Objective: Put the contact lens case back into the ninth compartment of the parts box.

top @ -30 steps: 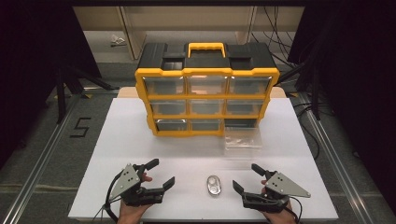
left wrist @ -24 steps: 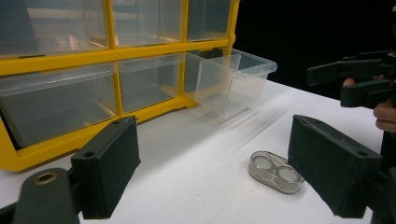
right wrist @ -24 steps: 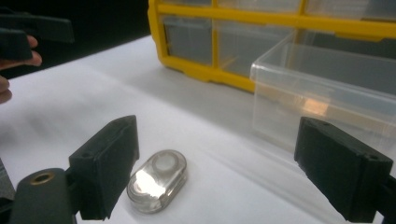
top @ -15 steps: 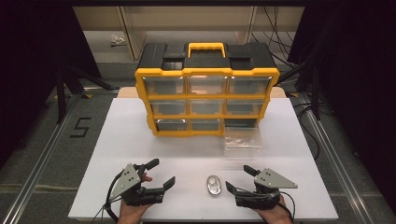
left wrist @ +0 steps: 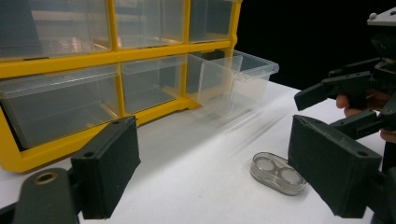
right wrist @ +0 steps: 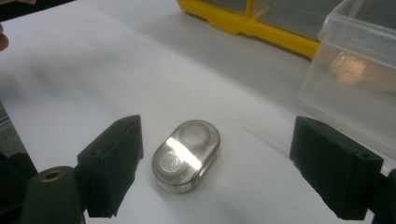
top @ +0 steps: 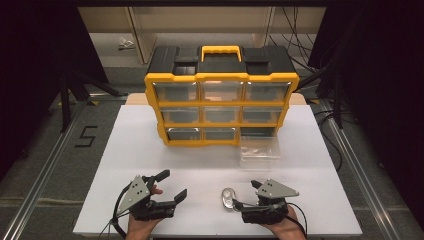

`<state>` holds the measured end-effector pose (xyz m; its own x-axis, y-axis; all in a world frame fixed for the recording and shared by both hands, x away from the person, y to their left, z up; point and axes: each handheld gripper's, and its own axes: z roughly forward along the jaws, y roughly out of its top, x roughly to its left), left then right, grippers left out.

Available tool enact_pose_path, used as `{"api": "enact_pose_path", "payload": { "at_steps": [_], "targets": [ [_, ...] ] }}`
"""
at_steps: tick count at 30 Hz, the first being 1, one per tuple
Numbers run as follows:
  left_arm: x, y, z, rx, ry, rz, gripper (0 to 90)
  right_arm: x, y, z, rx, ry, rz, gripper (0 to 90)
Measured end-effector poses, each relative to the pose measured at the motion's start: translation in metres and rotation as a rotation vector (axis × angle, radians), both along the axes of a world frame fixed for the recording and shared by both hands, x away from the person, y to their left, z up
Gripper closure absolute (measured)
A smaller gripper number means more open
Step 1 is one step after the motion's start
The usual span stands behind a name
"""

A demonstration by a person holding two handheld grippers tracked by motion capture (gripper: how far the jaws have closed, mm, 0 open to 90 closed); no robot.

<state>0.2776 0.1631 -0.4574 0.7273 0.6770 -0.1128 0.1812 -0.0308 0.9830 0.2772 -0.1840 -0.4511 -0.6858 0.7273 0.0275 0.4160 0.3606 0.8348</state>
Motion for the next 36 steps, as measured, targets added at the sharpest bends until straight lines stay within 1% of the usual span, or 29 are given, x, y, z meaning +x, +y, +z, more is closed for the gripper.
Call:
{"api": "enact_pose_path", "payload": {
  "at_steps": [1,2,3,4,6,7,13,16,20,21,24,27,33,36],
  "targets": [
    [0.000,0.000,0.000,0.000,0.000,0.000,16.3,0.000,0.000,0.000,0.000,0.000,0.000,18.0],
    [0.000,0.000,0.000,0.000,-0.001,-0.001,16.3,0.000,0.003,-0.002,-0.013,0.013,0.009,18.0],
    [0.000,0.000,0.000,0.000,-0.001,0.000,16.3,0.000,0.003,-0.002,-0.013,0.013,0.009,18.0],
    [0.000,0.000,0.000,-0.001,0.000,0.000,16.3,0.000,0.006,-0.003,-0.026,0.018,0.021,18.0],
    [0.000,0.000,0.000,-0.003,0.000,0.000,16.3,0.000,0.008,-0.003,-0.036,0.021,0.029,18.0],
    [0.000,0.000,0.000,-0.001,-0.001,-0.001,16.3,0.001,0.012,-0.005,-0.051,0.030,0.038,18.0],
    [0.000,0.000,0.000,0.002,-0.002,-0.004,16.3,0.005,0.019,-0.008,-0.081,0.066,0.064,18.6],
    [0.000,0.000,0.000,0.001,-0.003,-0.004,16.3,0.007,0.023,-0.011,-0.094,0.086,0.069,19.1],
    [0.000,0.000,0.000,0.002,-0.002,-0.003,16.3,0.009,0.026,-0.012,-0.105,0.097,0.073,19.3],
    [0.000,0.000,0.000,0.002,-0.002,-0.004,16.3,0.011,0.028,-0.013,-0.116,0.104,0.074,19.5],
    [0.000,0.000,0.000,0.003,-0.003,-0.004,16.3,0.012,0.030,-0.014,-0.128,0.112,0.076,19.7],
    [0.000,0.000,0.000,0.003,-0.003,-0.004,16.3,0.015,0.032,-0.015,-0.145,0.132,0.080,20.4],
    [0.000,-0.001,0.000,0.005,-0.003,-0.008,16.3,0.017,0.034,-0.016,-0.155,0.149,0.081,21.8],
    [0.000,-0.001,0.000,0.008,-0.002,-0.011,16.3,0.020,0.035,-0.017,-0.161,0.170,0.073,22.6]
  ]
}}
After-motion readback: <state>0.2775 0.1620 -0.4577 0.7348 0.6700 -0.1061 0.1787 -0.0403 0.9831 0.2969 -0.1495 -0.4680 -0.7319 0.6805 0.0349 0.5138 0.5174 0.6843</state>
